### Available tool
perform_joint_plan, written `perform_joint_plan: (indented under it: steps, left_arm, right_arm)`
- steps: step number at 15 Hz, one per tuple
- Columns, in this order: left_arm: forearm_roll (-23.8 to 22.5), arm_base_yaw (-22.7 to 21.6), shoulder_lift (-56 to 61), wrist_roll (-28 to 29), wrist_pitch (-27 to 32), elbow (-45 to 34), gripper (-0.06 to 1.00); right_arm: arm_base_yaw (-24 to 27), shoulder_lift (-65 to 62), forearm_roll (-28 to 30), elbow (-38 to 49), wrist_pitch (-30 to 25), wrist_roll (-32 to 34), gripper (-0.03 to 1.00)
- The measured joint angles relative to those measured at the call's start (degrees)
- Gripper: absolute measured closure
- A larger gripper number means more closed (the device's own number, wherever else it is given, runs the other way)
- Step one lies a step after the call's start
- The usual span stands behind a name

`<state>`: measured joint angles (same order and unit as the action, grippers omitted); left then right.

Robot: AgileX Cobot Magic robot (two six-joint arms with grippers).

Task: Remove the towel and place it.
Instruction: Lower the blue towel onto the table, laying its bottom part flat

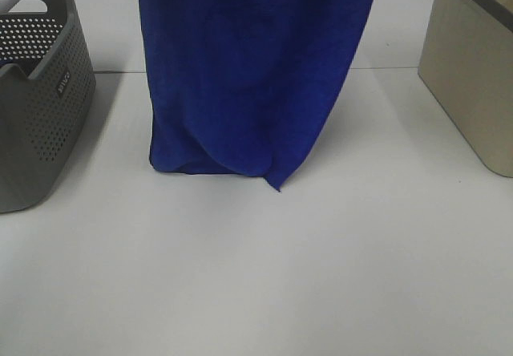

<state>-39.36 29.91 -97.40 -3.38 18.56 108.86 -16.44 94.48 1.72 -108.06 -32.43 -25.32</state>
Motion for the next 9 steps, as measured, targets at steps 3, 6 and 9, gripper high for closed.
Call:
perform_joint_plan:
  steps: [3,6,9]
  left_arm:
    - [0.1,-5.0,-4.8,0.0,-13.6,0.0,0.94]
    - [0.1,-11.0,-11.3,0.0,-30.4,0.9,0.94]
    - [0.1,-13.8,-20.0,0.0,-33.7,11.0,0.94]
  right_arm:
    - [0.0,4.1,3.6,0.0,12.5,-0.1,0.95]
    - [0.0,9.0,4.6,0.0,28.3,-0.1,0.95]
    - [0.0,14.8,5.0,-2.1,39.0,-0.8,0.95]
